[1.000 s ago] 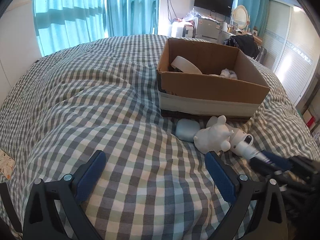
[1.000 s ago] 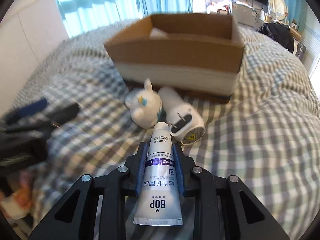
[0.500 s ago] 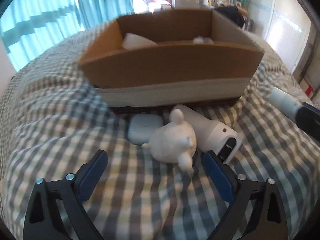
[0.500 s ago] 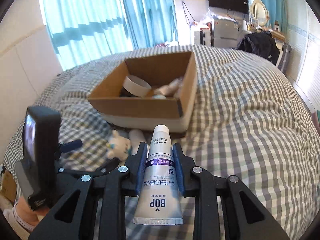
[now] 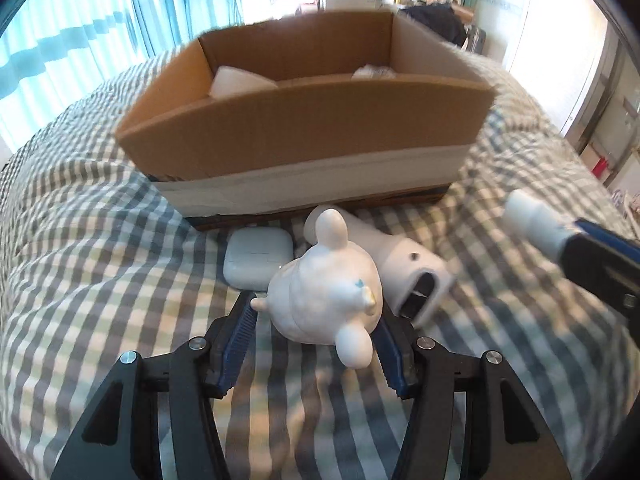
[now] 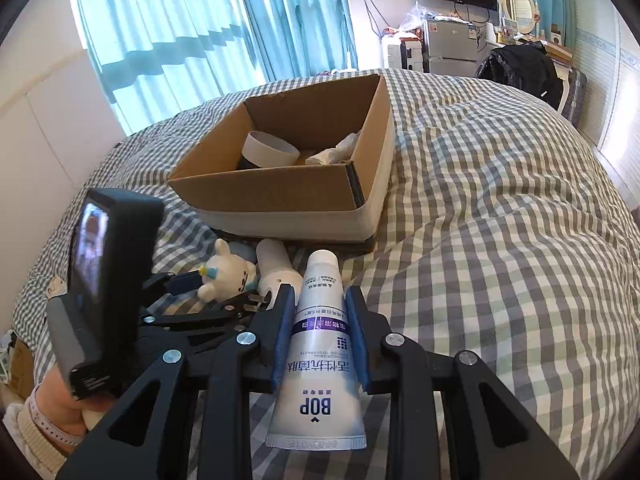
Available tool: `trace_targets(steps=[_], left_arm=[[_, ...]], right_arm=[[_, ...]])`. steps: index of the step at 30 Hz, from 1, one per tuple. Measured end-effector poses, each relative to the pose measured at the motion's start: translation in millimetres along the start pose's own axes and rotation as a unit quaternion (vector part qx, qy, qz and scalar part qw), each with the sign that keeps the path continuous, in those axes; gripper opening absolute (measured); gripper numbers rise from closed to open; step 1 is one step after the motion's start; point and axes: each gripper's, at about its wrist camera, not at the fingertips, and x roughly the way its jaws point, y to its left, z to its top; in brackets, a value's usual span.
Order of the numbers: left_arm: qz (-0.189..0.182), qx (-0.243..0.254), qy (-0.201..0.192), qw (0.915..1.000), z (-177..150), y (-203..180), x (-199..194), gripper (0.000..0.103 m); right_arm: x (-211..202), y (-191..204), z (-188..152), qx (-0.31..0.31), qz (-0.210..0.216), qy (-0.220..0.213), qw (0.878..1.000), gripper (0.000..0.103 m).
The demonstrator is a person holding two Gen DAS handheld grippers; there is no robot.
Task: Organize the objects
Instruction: 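Place the plush toy and toothpaste tube into the box, open both grippers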
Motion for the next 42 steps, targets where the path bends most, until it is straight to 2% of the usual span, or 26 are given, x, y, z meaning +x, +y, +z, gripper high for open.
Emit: trace_targets(steps=[10, 16, 22, 26, 30, 35, 38, 42], left_arm=[[-0.025, -0.013, -0.056, 0.998, -15.9, 0.8, -77.4, 0.058], [-0.031, -0.015, -0.084, 0.9959, -3.7, 0.9, -119.6, 0.058], [-0.036, -0.013, -0.119, 0.9921, 31.1, 7.6, -150.3, 0.058], [-0.013, 0.003, -0.145, 0.9894, 69.2, 13.6, -161.6, 0.058], [-0.027, -0.005, -0.149, 0.9885, 108.2, 29.1, -156.2, 0.058], [-0.011, 0.002, -0.147, 0.9891, 154.4, 39.4, -132.1, 0.058], [-0.004, 0.004, -0.145, 0.9895, 182.8, 44.5, -106.4, 0.058], [0.001, 0.009, -0.112, 0.9936, 209.2, 49.5, -59.5, 0.058]], right_arm=[[-34.4, 21.8, 4.7, -0.02, 0.0, -0.027, 0.999, 0.026], [-57.6, 36.7, 12.3, -0.036, 0.004, -0.049, 0.998, 0.026], [-75.9, 45.9, 40.3, -0.061, 0.003, -0.075, 0.995, 0.026], [-83.2, 53.4, 75.4, -0.082, 0.008, -0.099, 0.992, 0.026], [-79.4, 56.3, 113.4, -0.092, 0.006, -0.122, 0.988, 0.026], [-53.2, 54.1, 157.9, -0.09, 0.011, -0.13, 0.987, 0.026], [-26.6, 51.8, 184.1, -0.088, 0.01, -0.125, 0.988, 0.026], [17.2, 43.1, 209.4, -0.08, 0.009, -0.101, 0.992, 0.026]])
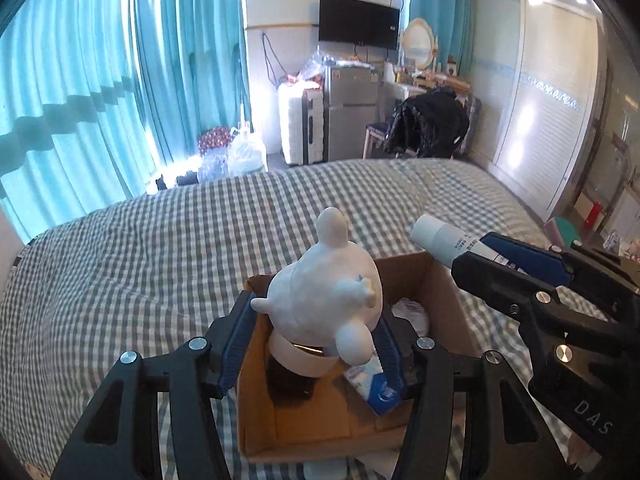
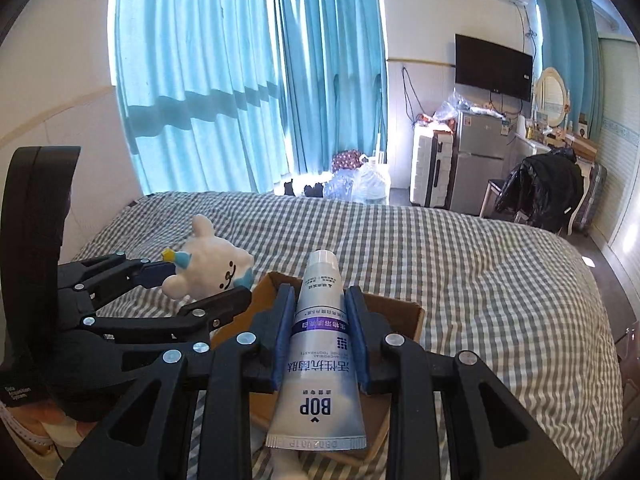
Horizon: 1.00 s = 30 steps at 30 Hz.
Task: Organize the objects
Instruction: 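Place the plush toy and toothpaste tube into the box, open both grippers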
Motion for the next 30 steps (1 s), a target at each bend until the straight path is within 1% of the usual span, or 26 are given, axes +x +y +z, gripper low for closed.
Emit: trace_targets(steps=[4, 6, 7, 8, 13, 15, 16, 18, 20, 21, 22, 23, 24, 25, 27, 29, 30], left_arm=[[-0.003, 0.007, 0.037, 0.9993, -5.0, 3.4, 50.7, 0.058], [-0.009, -0.007, 0.05, 0.9987, -12.3, 5.5, 70.8, 0.058], [-0.02, -0.014, 0.057, 0.9981, -15.0, 7.0, 78.9, 0.058], [-0.03, -0.018, 0.062, 0.9975, -18.7, 8.1, 86.8, 0.058], [-0.05, -0.007, 0.082, 0.9953, -32.8, 0.2, 106.2, 0.058], [-0.06, -0.013, 0.095, 0.9936, -33.7, -4.0, 108.6, 0.059], [-0.058, -0.015, 0.1, 0.9932, -34.2, -5.9, 110.0, 0.059], [-0.05, -0.018, 0.098, 0.9938, -33.6, -10.2, 102.9, 0.062], [-0.043, -0.027, 0.084, 0.9952, -30.0, -9.1, 89.3, 0.077], [-0.04, -0.032, 0.075, 0.9959, -27.3, -8.8, 79.4, 0.088], [-0.035, -0.036, 0.064, 0.9967, -24.2, -8.0, 67.4, 0.091], [-0.029, -0.039, 0.054, 0.9974, -20.2, -4.2, 55.8, 0.091], [-0.023, -0.04, 0.045, 0.9979, -17.2, -3.8, 43.2, 0.092], [-0.018, -0.04, 0.039, 0.9983, -14.4, -2.9, 31.6, 0.093], [-0.01, -0.043, 0.029, 0.9986, -8.6, -0.1, 7.0, 0.093], [-0.009, -0.044, 0.011, 0.9989, -4.2, 5.5, -18.1, 0.094], [-0.007, -0.041, -0.002, 0.9991, -3.6, 6.2, -33.5, 0.097]], right_arm=[[49.8, -16.7, -3.0, 0.004, -0.01, 0.029, 1.0, 0.026], [70.7, -24.3, -8.9, 0.006, -0.014, 0.043, 0.999, 0.026], [80.9, -27.6, -12.5, 0.007, -0.017, 0.052, 0.998, 0.026], [87.2, -30.1, -17.2, 0.008, -0.017, 0.059, 0.998, 0.026], [106.5, -40.8, -37.9, 0.011, -0.015, 0.084, 0.996, 0.026], [105.8, -43.2, -40.1, 0.017, -0.01, 0.083, 0.996, 0.026], [102.1, -44.9, -39.8, 0.024, -0.007, 0.082, 0.996, 0.026], [92.2, -46.5, -37.0, 0.032, -0.006, 0.075, 0.997, 0.026], [73.9, -47.6, -31.0, 0.037, -0.007, 0.059, 0.998, 0.026], [64.9, -46.3, -26.3, 0.041, -0.008, 0.052, 0.998, 0.028], [52.8, -45.9, -20.7, 0.045, -0.007, 0.044, 0.998, 0.038], [42.0, -46.5, -17.3, 0.048, -0.006, 0.038, 0.998, 0.053], [30.5, -46.3, -14.0, 0.051, -0.007, 0.028, 0.998, 0.058], [14.4, -45.1, -8.6, 0.054, -0.008, 0.013, 0.998, 0.061], [-9.7, -41.3, -0.3, 0.054, -0.007, -0.004, 0.999, 0.064], [-36.9, -34.6, 8.2, 0.054, -0.01, -0.019, 0.998, 0.071], [-48.6, -30.6, 11.4, 0.053, -0.01, -0.025, 0.998, 0.072]])
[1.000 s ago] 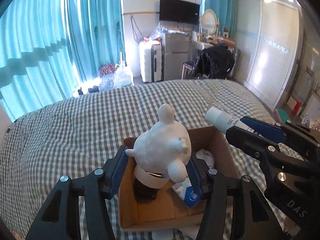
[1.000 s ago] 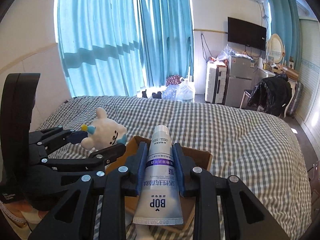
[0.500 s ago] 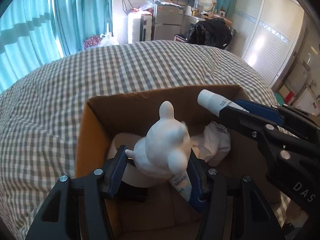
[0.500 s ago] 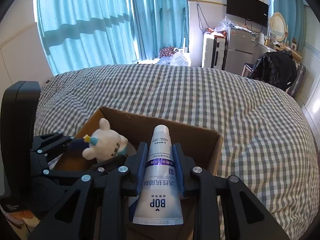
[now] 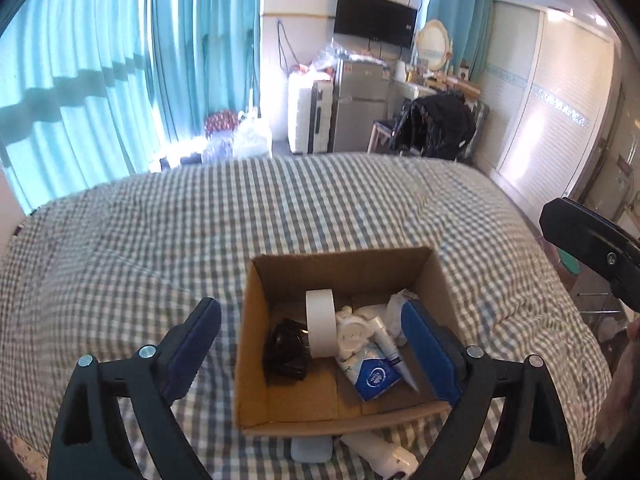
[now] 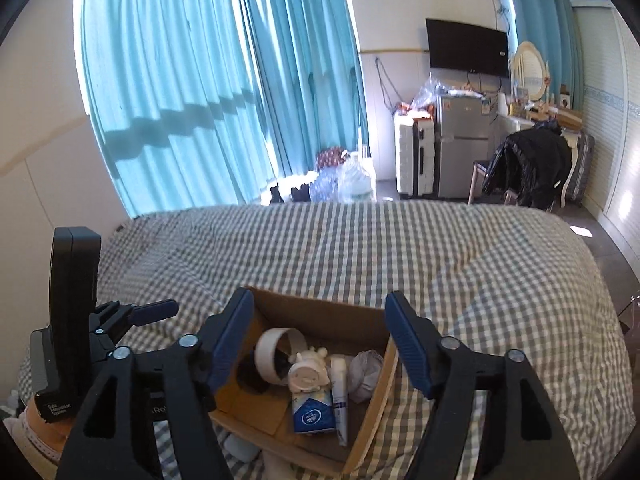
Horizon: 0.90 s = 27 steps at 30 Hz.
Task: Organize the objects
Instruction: 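Place the plush toy and toothpaste tube into the box, open both grippers, then grasp the white plug adapter with the right gripper while the left grasps the earbud case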
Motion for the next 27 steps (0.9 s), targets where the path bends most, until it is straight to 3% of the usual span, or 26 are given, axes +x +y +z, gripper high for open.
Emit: trace_targets(steps=[4, 10, 13, 20, 27], left_arm=[[0.023, 0.018, -0.043, 0.9987, -2.9, 4.9, -52.6, 0.099], [0.027, 0.016, -0.067, 0.9972, -17.5, 11.6, -113.6, 0.101], [0.027, 0.007, -0.08, 0.9964, -31.6, 17.2, -134.8, 0.101], [0.048, 0.0, -0.076, 0.996, -71.5, 26.8, -149.9, 0.101], [0.07, -0.029, -0.07, 0.9947, -114.3, 31.3, -115.7, 0.101]], right_arm=[[-48.4, 23.3, 7.3, -0.022, -0.01, -0.022, 0.999, 0.073], [-109.0, 55.0, 1.2, -0.062, -0.027, -0.047, 0.997, 0.092], [-130.6, 69.4, -8.8, -0.087, -0.029, -0.055, 0.994, 0.093], [-142.7, 82.2, -39.9, -0.097, -0.014, -0.048, 0.994, 0.094], [-115.7, 69.9, -76.8, -0.09, -0.02, -0.017, 0.996, 0.094]])
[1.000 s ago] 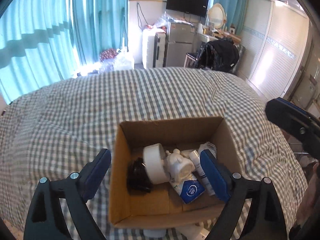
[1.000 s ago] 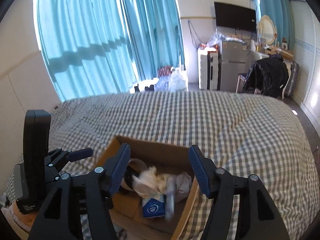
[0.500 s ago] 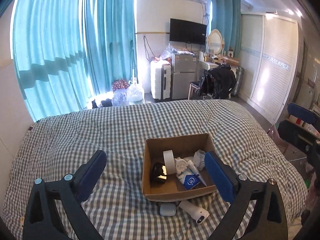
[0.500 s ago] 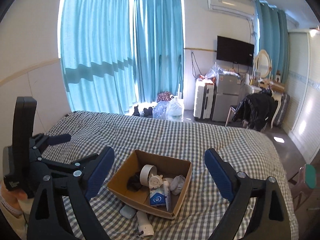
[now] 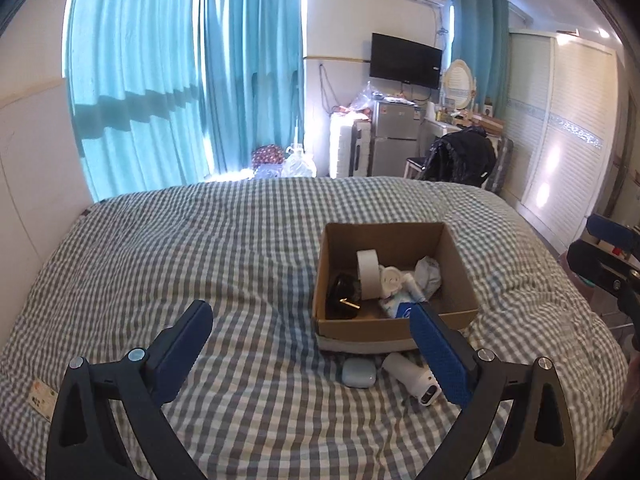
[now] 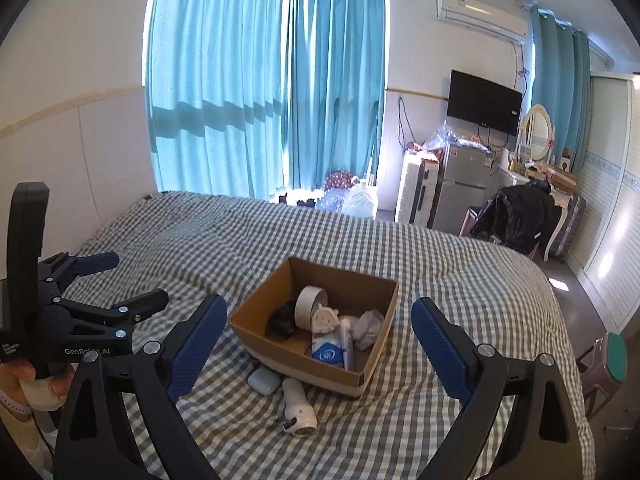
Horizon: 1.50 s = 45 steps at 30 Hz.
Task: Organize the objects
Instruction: 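Grasp the white plug adapter with the right gripper while the left grasps the earbud case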
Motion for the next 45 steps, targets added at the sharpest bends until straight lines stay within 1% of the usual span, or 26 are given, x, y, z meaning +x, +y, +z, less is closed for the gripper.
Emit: trace_targets(steps=[2, 5, 8, 10, 11, 12, 14, 15, 17, 21, 23, 24, 26, 27, 28, 29, 30, 33, 36, 38, 41, 43, 45], left_arm=[[-0.005, 0.002, 0.015, 0.9999, -10.0, -2.9, 17.1, 0.101], [-0.001, 0.001, 0.046, 0.9989, -24.5, -8.3, 49.3, 0.101], [-0.004, -0.006, 0.071, 0.9974, -37.0, -12.9, 78.2, 0.101], [-0.005, -0.011, 0.083, 0.9965, -45.8, -14.4, 92.5, 0.101], [-0.004, -0.011, 0.089, 0.996, -52.1, -14.5, 100.3, 0.101], [-0.001, -0.009, 0.095, 0.9954, -58.4, -14.0, 107.3, 0.101], [0.02, -0.008, 0.115, 0.9932, -70.0, -10.3, 120.1, 0.101], [0.026, -0.012, 0.122, 0.9922, -73.8, -7.5, 123.2, 0.101], [0.022, -0.027, 0.128, 0.9911, -80.6, -0.6, 127.5, 0.101], [0.021, -0.043, 0.127, 0.9908, -84.2, 7.2, 126.4, 0.101], [0.023, -0.044, 0.132, 0.99, -86.3, 7.8, 128.7, 0.101], [0.026, -0.044, 0.136, 0.9895, -87.1, 7.7, 129.7, 0.101], [0.03, -0.046, 0.144, 0.9881, -89.7, 7.3, 133.3, 0.101], [0.033, -0.047, 0.148, 0.9874, -90.8, 7.4, 135.0, 0.101], [0.034, -0.048, 0.15, 0.987, -91.9, 7.0, 135.9, 0.101], [0.035, -0.048, 0.151, 0.9867, -93.3, 6.0, 136.0, 0.101], [0.036, -0.046, 0.152, 0.9867, -94.4, 4.7, 136.0, 0.101], [0.035, -0.026, 0.154, 0.987, -97.6, -3.1, 136.6, 0.101], [0.035, -0.002, 0.16, 0.9865, -98.9, -13.5, 138.8, 0.101], [0.036, 0.025, 0.17, 0.9844, -97.4, -24.2, 144.6, 0.101], [0.043, 0.068, 0.187, 0.9789, -95.5, -42.5, 159.2, 0.101], [0.04, 0.08, 0.201, 0.9755, -93.5, -52.5, 171.6, 0.101], [0.028, 0.08, 0.211, 0.9737, -91.0, -60.7, 184.5, 0.101]], right_arm=[[17.7, -3.4, -11.9, 0.013, 0.003, 0.015, 1.0, 0.094], [50.4, -2.2, -30.0, 0.018, 0.001, 0.048, 0.999, 0.094], [78.0, 0.7, -47.9, 0.011, -0.009, 0.064, 0.998, 0.094], [97.0, -0.1, -61.0, 0.018, -0.018, 0.074, 0.997, 0.094], [105.1, -0.9, -66.9, 0.023, -0.014, 0.08, 0.996, 0.094], [113.4, -2.0, -73.8, 0.029, -0.01, 0.088, 0.996, 0.094], [130.8, -4.1, -90.2, 0.039, -0.004, 0.11, 0.993, 0.094], [138.4, -4.3, -97.6, 0.041, -0.001, 0.12, 0.992, 0.094], [157.7, -1.7, -115.2, 0.037, 0.007, 0.147, 0.988, 0.094], [190.3, 6.4, -142.9, 0.034, 0.037, 0.203, 0.978, 0.092], [199.6, 11.4, -152.1, 0.03, 0.042, 0.222, 0.974, 0.086], [202.6, 13.6, -155.0, 0.024, 0.043, 0.228, 0.972, 0.085], [207.9, 16.4, -160.1, 0.013, 0.037, 0.237, 0.971, 0.075], [209.4, 16.6, -162.2, 0.012, 0.036, 0.242, 0.97, 0.074], [211.3, 16.1, -165.0, 0.013, 0.036, 0.247, 0.968, 0.069], [213.2, 14.9, -167.0, 0.015, 0.038, 0.252, 0.967, 0.06], [214.8, 13.9, -169.2, 0.017, 0.04, 0.257, 0.965, 0.055], [209.9, 13.1, -170.9, 0.019, 0.039, 0.25, 0.967, 0.054], [192.3, 11.4, -164.2, 0.017, 0.038, 0.218, 0.975, 0.054], [177.7, 7.4, -157.0, 0.019, 0.038, 0.195, 0.98, 0.054], [161.1, -0.8, -147.9, 0.025, 0.034, 0.174, 0.984, 0.053], [151.8, -7.3, -140.3, 0.031, 0.027, 0.164, 0.986, 0.053], [144.7, -15.0, -135.8, 0.037, 0.021, 0.155, 0.987, 0.053]])
